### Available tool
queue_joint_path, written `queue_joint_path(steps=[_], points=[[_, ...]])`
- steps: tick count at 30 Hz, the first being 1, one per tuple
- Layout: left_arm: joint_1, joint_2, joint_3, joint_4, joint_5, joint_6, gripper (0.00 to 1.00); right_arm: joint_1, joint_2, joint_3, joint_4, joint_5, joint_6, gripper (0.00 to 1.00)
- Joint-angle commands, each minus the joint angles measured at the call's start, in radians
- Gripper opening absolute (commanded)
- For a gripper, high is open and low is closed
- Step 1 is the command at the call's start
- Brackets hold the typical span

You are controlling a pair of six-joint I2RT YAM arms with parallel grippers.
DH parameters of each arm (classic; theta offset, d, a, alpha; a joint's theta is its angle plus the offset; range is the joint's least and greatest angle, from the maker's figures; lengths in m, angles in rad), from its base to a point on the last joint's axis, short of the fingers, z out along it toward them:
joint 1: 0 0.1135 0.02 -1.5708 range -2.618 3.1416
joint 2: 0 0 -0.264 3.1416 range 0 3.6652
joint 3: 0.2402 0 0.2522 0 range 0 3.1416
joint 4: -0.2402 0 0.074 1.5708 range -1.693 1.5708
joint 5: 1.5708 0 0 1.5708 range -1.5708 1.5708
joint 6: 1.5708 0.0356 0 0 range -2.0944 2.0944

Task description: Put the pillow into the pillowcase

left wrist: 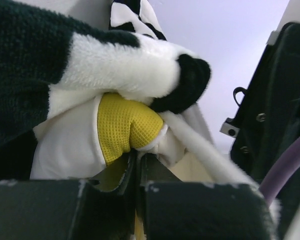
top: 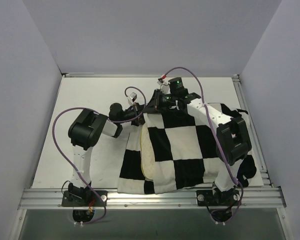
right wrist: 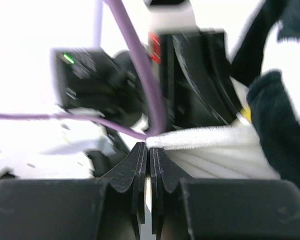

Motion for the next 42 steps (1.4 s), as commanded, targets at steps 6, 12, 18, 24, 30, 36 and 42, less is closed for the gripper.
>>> queue_joint_path(steps=[6, 12, 18, 24, 30, 36, 42], points=[[-0.006, -0.072, -0.054, 0.1, -0.113, 0.065, 0.18, -0.025, 0.062, 0.187, 0.102, -0.115, 0.058, 0.0], [0.128, -0.384, -0.11, -0.506, -0.059, 0.566, 0.59, -0.013, 0.156, 0.278, -0.454, 0.072, -0.484, 0.26], [0.27, -0.649, -0.059, -1.211, -0.255, 1.032, 0.98, 0.059, 0.173, 0.386, -0.671, 0.28, -0.644, 0.79], [0.267, -0.653, -0.067, -1.471, -0.377, 1.208, 0.94, 0.195, 0.113, 0.501, -0.78, 0.552, -0.765, 0.97], [0.199, -0.492, 0.01, -1.409, -0.447, 1.203, 0.66, 0.251, 0.185, 0.479, -0.826, 0.598, -0.692, 0.97], [0.153, -0.331, 0.102, -1.411, -0.51, 1.162, 0.49, 0.249, 0.257, 0.455, -0.809, 0.539, -0.634, 0.96], [0.178, -0.199, 0.156, -1.41, -0.435, 1.107, 0.1, 0.254, 0.288, 0.475, -0.789, 0.531, -0.611, 0.96]])
